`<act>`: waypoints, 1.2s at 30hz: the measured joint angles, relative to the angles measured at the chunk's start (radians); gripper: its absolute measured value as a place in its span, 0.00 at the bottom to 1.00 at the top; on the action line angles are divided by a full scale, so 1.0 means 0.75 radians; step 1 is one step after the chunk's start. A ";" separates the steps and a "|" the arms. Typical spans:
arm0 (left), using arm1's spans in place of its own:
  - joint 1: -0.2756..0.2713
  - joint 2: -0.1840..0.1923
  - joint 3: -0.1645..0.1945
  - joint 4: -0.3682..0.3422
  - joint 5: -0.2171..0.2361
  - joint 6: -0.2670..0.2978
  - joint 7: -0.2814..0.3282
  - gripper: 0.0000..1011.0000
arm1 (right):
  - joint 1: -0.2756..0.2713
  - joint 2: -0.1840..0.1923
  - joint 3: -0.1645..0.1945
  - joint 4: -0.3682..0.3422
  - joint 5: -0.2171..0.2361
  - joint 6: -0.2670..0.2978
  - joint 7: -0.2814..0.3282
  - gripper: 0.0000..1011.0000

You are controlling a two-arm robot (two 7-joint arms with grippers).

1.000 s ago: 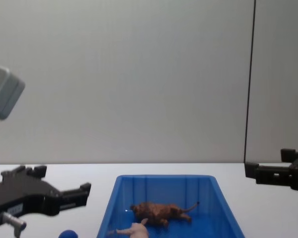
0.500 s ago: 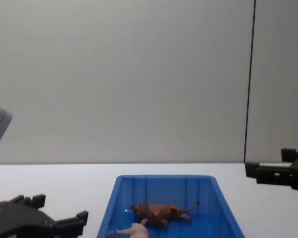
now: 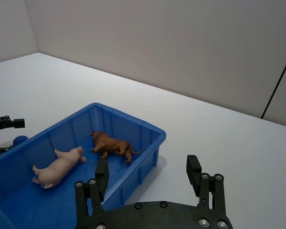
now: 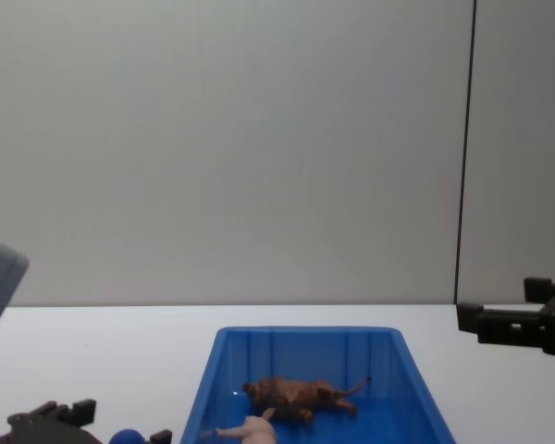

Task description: Pick up the two dolls from the table and place them into the box.

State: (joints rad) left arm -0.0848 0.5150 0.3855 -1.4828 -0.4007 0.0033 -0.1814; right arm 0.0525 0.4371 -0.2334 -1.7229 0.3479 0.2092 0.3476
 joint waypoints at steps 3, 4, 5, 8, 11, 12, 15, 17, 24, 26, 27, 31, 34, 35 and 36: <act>-0.012 -0.012 0.003 0.027 0.001 -0.002 -0.022 0.95 | 0.000 0.000 0.000 0.000 0.000 0.000 0.000 0.99; -0.012 -0.012 0.003 0.027 0.001 -0.002 -0.022 0.93 | 0.000 0.000 0.000 0.000 0.000 0.000 0.000 0.99; -0.019 -0.017 0.005 0.039 0.003 -0.002 -0.031 0.90 | 0.000 0.000 0.000 0.000 0.000 0.000 0.000 0.99; -0.029 -0.029 0.008 0.063 0.009 -0.001 -0.046 0.83 | 0.000 0.000 0.000 0.000 0.000 0.000 0.000 0.99; -0.037 -0.038 0.010 0.081 0.013 0.002 -0.056 0.75 | 0.000 0.000 0.000 0.000 0.000 0.000 0.000 0.99; -0.039 -0.040 0.010 0.086 0.014 0.002 -0.057 0.71 | 0.000 0.000 0.000 0.000 0.000 0.000 0.000 0.99; -0.043 -0.045 0.010 0.098 0.016 0.005 -0.062 0.63 | 0.000 0.000 0.000 0.000 0.000 0.000 0.000 0.99; -0.045 -0.047 0.010 0.103 0.017 0.007 -0.063 0.55 | 0.000 0.000 0.000 0.000 0.000 0.000 0.000 0.99; -0.046 -0.046 0.005 0.102 0.025 0.012 -0.064 0.38 | 0.000 0.000 0.000 0.000 0.000 0.000 0.000 0.99; -0.046 -0.043 0.001 0.093 0.031 0.014 -0.064 0.36 | 0.000 0.000 0.000 0.000 0.000 0.000 0.000 0.99; -0.046 -0.041 -0.001 0.090 0.032 0.014 -0.063 0.35 | 0.000 0.000 0.000 0.000 0.000 0.000 0.000 0.99; -0.043 -0.026 -0.015 0.057 0.043 0.017 -0.049 0.28 | 0.000 0.000 0.000 0.000 0.000 0.000 0.000 0.99; -0.042 -0.015 -0.026 0.029 0.051 0.018 -0.035 0.25 | 0.000 0.000 0.000 0.000 0.000 0.000 0.000 0.99; -0.042 -0.013 -0.029 0.022 0.053 0.017 -0.031 0.24 | 0.000 0.000 0.000 0.000 0.000 0.000 0.000 0.99; -0.042 -0.011 -0.032 0.015 0.055 0.017 -0.029 0.24 | 0.000 0.000 0.000 0.000 0.000 0.000 0.000 0.99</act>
State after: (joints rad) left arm -0.1161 0.5069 0.3618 -1.4716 -0.3594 0.0158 -0.2029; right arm 0.0525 0.4371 -0.2335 -1.7227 0.3478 0.2093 0.3476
